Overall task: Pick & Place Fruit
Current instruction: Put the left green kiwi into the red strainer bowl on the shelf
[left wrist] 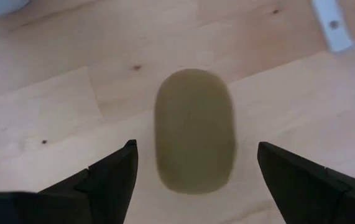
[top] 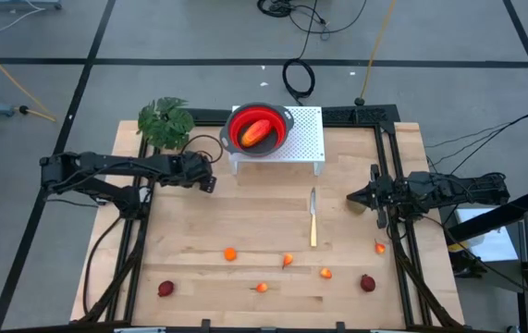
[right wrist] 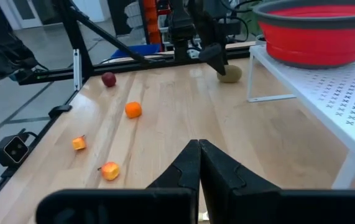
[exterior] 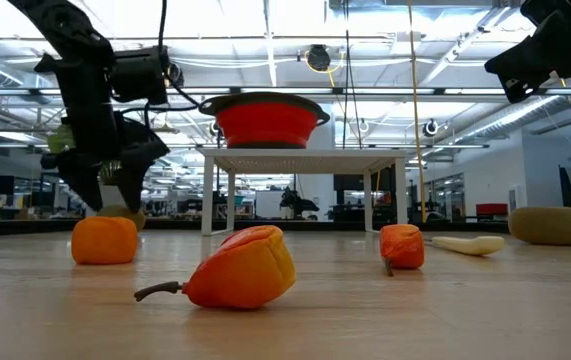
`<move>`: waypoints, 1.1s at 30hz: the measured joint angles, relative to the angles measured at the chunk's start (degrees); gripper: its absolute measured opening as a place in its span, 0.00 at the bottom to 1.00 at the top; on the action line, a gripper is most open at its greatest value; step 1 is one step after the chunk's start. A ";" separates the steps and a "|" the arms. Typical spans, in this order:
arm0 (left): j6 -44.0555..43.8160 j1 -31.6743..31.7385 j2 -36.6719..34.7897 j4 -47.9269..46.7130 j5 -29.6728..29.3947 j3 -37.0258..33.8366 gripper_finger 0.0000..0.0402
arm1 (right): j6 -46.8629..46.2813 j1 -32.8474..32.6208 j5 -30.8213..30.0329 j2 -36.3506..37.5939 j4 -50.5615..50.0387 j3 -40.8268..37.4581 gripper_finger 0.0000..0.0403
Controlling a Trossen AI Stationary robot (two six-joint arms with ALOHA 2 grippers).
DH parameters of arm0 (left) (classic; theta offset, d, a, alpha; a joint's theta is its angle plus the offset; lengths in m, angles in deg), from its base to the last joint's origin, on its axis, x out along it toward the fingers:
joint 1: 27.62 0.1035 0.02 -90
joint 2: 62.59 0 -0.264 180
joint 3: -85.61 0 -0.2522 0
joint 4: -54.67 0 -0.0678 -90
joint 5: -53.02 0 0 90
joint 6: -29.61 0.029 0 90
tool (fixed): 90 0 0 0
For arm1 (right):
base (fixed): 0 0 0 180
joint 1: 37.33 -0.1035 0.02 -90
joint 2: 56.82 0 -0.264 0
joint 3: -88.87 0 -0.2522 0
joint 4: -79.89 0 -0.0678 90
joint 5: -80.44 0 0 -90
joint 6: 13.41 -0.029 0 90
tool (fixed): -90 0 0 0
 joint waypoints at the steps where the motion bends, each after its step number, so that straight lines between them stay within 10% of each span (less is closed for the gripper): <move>1: 0.02 0.11 0.00 0.14 -0.02 -0.30 0.82 | 0.00 0.00 0.00 -0.01 0.00 0.00 0.00; 33: 2.85 1.30 -0.02 11.76 -0.28 -6.62 0.61 | -0.12 -0.01 0.00 0.00 0.00 0.00 0.00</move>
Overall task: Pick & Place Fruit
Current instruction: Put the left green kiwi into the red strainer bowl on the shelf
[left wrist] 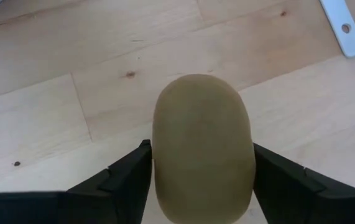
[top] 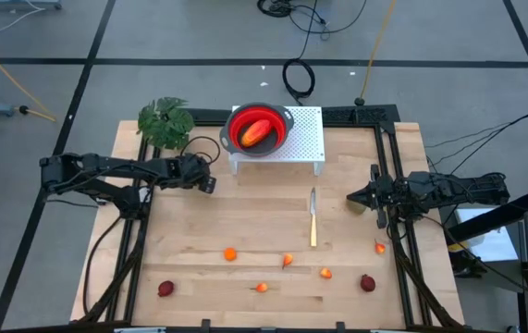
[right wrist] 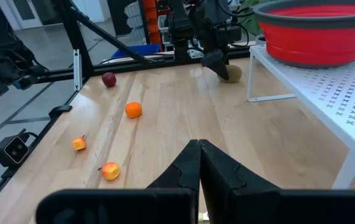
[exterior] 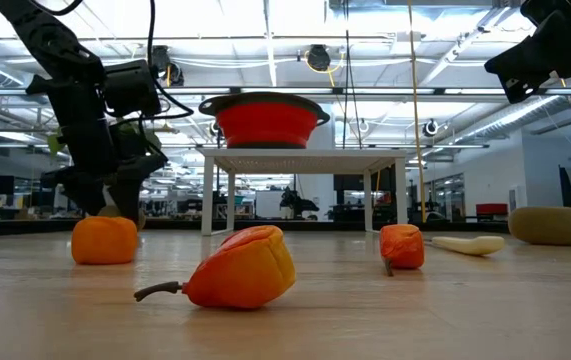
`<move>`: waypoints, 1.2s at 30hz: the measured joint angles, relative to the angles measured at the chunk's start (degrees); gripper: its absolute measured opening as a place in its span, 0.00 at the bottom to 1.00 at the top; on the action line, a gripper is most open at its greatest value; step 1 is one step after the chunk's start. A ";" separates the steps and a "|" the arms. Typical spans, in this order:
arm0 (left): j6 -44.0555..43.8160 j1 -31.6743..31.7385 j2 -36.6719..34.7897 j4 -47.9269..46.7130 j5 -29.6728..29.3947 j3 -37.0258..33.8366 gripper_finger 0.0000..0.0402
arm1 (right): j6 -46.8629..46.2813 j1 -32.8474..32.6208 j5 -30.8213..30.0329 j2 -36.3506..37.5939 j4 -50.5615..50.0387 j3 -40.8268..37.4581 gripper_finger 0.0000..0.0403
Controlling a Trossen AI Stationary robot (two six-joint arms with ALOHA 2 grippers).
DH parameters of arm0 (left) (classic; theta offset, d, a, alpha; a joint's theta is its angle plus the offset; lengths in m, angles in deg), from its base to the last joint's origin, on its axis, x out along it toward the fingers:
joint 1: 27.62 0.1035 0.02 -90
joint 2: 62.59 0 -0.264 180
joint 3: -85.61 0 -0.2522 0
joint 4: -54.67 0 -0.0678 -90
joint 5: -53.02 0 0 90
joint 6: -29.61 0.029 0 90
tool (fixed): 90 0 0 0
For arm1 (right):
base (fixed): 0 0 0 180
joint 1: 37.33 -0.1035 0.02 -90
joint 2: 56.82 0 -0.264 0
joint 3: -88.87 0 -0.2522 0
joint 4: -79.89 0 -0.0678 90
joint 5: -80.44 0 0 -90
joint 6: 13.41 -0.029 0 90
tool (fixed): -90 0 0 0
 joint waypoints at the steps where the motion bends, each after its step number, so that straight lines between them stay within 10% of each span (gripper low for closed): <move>1: 0.17 -0.01 0.00 0.00 0.02 0.00 0.59 | -0.01 0.01 0.00 -0.02 0.00 -0.01 0.00; 18: -5.82 -1.81 -2.44 -2.00 6.63 0.04 0.50 | -0.01 0.01 0.02 0.00 0.46 0.00 0.00; 36: -15.28 -14.90 -22.34 -3.53 10.19 0.07 0.50 | 0.00 0.00 0.20 -0.02 0.37 0.00 0.00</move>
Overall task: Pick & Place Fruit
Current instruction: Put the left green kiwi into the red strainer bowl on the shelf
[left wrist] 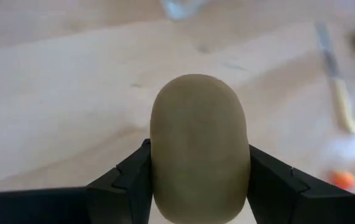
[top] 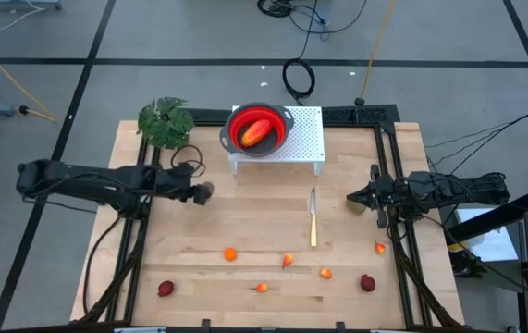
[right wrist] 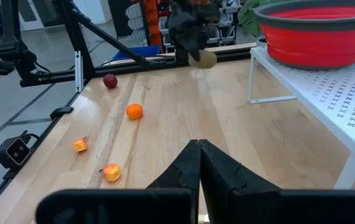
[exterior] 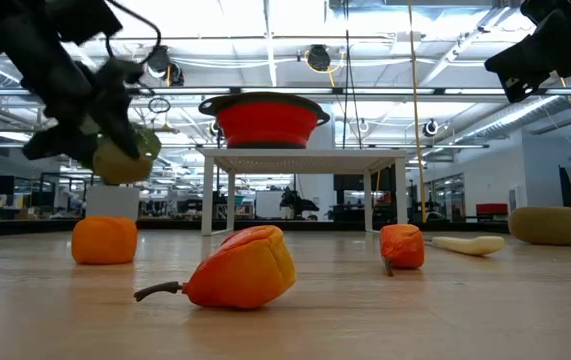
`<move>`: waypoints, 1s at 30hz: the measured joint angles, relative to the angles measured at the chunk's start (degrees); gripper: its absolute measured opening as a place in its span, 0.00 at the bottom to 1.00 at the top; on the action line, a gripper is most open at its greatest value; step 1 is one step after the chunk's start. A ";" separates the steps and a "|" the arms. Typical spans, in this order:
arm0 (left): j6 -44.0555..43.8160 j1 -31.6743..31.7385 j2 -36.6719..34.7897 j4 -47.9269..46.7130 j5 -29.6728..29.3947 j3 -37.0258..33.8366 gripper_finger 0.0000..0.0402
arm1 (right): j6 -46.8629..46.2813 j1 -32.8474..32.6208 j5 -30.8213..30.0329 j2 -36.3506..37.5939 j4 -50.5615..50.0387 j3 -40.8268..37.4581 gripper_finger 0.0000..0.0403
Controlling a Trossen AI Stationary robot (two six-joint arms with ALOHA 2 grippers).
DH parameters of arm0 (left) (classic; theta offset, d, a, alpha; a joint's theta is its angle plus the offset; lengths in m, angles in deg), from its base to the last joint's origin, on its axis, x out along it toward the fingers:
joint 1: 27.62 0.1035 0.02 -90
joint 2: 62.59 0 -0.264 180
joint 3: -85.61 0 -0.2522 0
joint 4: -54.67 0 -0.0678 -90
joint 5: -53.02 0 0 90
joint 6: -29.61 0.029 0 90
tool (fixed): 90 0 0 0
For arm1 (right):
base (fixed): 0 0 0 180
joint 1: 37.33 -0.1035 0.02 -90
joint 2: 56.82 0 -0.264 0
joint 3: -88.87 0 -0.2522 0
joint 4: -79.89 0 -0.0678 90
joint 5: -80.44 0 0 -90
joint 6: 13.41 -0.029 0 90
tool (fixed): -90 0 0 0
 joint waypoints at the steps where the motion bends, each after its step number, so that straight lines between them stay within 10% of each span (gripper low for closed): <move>1: 0.94 -0.95 -0.67 1.02 0.52 0.00 0.50 | 0.01 0.01 0.02 0.00 0.00 0.00 0.00; 30: 46.65 -14.57 -2.49 66.21 0.94 0.04 0.50 | 0.21 0.01 -0.11 0.00 -0.02 0.00 0.00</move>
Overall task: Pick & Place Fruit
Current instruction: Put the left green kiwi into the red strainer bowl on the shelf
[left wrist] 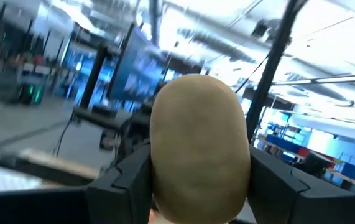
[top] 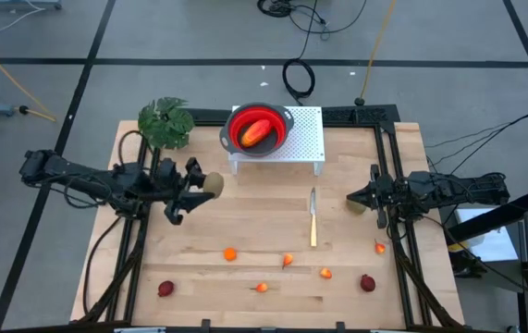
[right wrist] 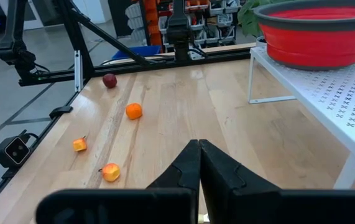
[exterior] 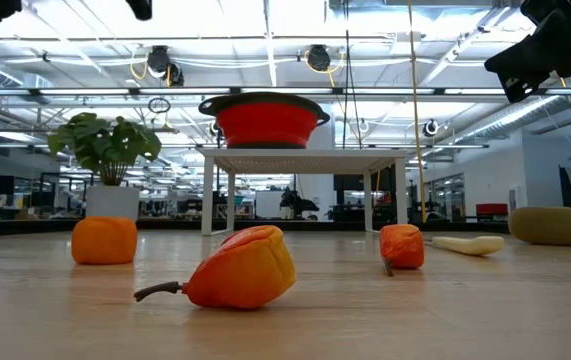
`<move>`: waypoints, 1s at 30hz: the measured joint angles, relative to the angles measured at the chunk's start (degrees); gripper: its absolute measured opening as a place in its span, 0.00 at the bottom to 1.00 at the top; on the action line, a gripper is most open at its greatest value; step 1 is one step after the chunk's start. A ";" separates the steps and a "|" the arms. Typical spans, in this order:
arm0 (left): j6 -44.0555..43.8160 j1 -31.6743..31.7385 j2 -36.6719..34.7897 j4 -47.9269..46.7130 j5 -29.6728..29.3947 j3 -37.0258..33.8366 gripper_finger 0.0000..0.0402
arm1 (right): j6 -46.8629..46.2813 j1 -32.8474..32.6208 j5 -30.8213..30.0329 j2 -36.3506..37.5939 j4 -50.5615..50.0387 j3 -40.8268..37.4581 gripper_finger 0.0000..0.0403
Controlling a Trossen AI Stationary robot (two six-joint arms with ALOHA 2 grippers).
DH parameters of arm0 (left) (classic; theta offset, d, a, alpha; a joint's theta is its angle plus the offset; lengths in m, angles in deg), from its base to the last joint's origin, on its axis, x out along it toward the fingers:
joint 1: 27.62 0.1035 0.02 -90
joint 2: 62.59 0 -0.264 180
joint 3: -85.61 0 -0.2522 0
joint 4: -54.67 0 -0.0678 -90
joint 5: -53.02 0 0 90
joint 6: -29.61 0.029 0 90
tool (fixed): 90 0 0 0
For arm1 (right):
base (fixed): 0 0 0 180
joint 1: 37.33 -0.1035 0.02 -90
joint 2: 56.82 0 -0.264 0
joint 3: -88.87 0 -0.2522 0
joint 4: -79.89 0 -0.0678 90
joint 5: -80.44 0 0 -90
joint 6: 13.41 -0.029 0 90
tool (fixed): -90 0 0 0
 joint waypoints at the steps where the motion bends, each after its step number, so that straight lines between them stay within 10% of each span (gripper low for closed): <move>1: 1.19 -0.14 0.00 1.15 0.57 0.00 0.50 | 0.00 -0.02 0.00 0.00 0.00 0.00 0.00; 15: 17.53 -0.30 0.00 15.52 15.86 0.00 0.50 | 0.00 0.00 -0.04 0.00 0.00 0.00 0.00; 30: 24.29 -0.29 0.01 16.84 17.84 0.00 0.50 | 0.00 0.00 -0.05 0.00 0.02 0.00 0.00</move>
